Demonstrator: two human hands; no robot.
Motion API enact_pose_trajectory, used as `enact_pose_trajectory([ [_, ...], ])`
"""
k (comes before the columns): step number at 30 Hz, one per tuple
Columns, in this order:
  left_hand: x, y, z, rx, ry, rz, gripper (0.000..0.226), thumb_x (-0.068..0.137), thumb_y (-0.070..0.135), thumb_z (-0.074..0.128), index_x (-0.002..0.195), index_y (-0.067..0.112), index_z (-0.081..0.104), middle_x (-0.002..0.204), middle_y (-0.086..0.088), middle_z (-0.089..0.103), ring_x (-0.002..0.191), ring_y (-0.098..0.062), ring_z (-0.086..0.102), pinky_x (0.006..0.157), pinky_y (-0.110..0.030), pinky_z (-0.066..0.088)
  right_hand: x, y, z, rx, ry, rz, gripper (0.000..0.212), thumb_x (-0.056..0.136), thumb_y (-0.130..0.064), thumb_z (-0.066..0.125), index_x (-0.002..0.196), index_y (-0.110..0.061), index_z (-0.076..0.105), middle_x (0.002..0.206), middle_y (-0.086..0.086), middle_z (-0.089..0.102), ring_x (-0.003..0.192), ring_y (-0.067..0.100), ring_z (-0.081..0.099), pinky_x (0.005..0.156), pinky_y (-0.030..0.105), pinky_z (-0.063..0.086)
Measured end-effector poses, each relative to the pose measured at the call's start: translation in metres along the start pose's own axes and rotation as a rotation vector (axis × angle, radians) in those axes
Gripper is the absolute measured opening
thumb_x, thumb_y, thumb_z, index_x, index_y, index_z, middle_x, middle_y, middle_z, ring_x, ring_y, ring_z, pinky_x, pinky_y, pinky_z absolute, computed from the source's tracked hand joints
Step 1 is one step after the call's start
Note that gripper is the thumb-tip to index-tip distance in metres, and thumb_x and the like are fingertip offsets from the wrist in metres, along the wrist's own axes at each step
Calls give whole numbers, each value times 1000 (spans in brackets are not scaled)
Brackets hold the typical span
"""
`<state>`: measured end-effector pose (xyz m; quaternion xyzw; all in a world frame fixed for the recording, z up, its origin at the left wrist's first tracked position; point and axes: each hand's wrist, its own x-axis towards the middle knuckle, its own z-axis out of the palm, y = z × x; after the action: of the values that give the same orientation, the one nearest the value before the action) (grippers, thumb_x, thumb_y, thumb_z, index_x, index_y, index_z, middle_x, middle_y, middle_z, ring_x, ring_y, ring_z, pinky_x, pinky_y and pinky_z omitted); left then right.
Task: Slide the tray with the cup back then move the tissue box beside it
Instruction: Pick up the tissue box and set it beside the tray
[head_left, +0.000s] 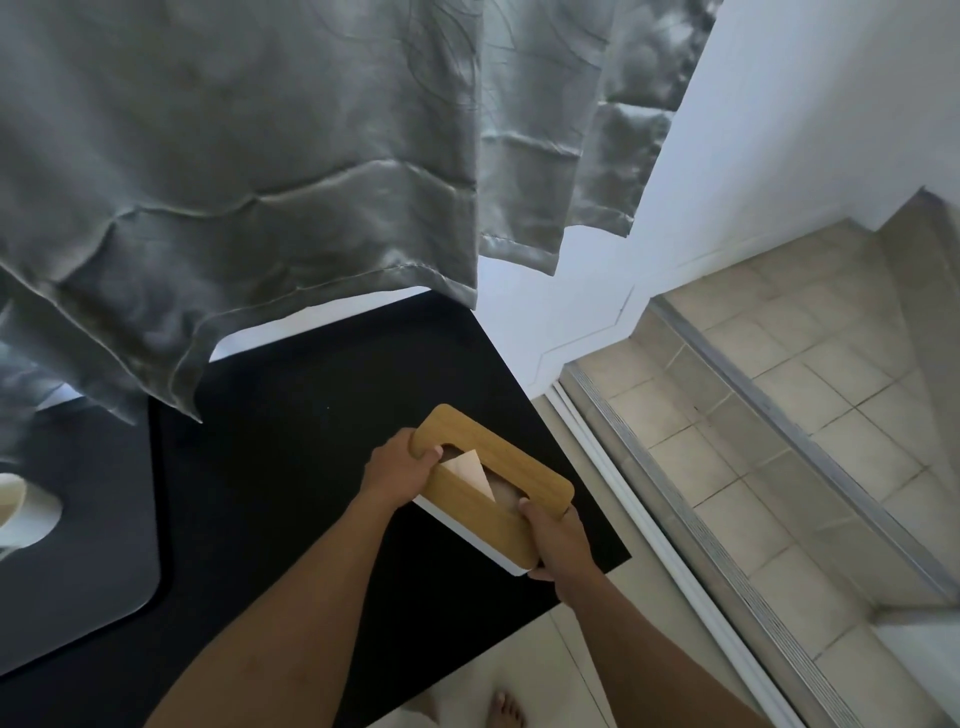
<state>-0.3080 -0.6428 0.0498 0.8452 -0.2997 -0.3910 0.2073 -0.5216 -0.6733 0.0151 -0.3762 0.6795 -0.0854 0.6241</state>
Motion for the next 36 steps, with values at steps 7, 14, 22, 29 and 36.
enact_pose_trajectory([
  [7, -21, -9, 1, -71, 54, -25, 55, 92, 43, 58, 141, 24, 41, 136, -7, 52, 125, -28, 52, 100, -47, 44, -8, -1, -2, 2, -50, -53, 73, 91, -45, 57, 150, -31, 15, 126, 1, 40, 109, 26, 47, 77, 46, 56],
  [14, -48, -25, -13, -130, 148, -67, 60, 91, 45, 61, 143, 24, 38, 138, -8, 51, 125, -29, 52, 102, -49, 45, -21, -16, -1, -70, -139, -137, 79, 88, -47, 61, 149, -35, 13, 137, 8, 41, 117, 33, 51, 73, 47, 61],
  [22, -85, -59, -36, -271, 226, -108, 67, 87, 45, 66, 143, 25, 33, 134, -8, 48, 111, -26, 55, 94, -53, 54, -35, -34, 21, -192, -128, -361, 73, 91, -43, 57, 150, -23, 20, 131, 8, 48, 105, 21, 48, 92, 43, 47],
  [29, -104, -83, -50, -380, 361, -119, 69, 88, 43, 66, 145, 18, 35, 120, -1, 46, 102, -22, 55, 80, -41, 60, -48, -49, 51, -284, -229, -484, 60, 94, -42, 54, 146, -23, 32, 118, -3, 47, 104, 15, 46, 97, 42, 42],
  [36, -102, -106, -70, -473, 421, -157, 76, 91, 42, 63, 152, 13, 29, 144, -13, 45, 109, -23, 53, 70, -31, 56, -51, -72, 90, -371, -309, -492, 61, 91, -42, 55, 146, -26, 33, 117, -4, 46, 107, 17, 48, 103, 51, 44],
])
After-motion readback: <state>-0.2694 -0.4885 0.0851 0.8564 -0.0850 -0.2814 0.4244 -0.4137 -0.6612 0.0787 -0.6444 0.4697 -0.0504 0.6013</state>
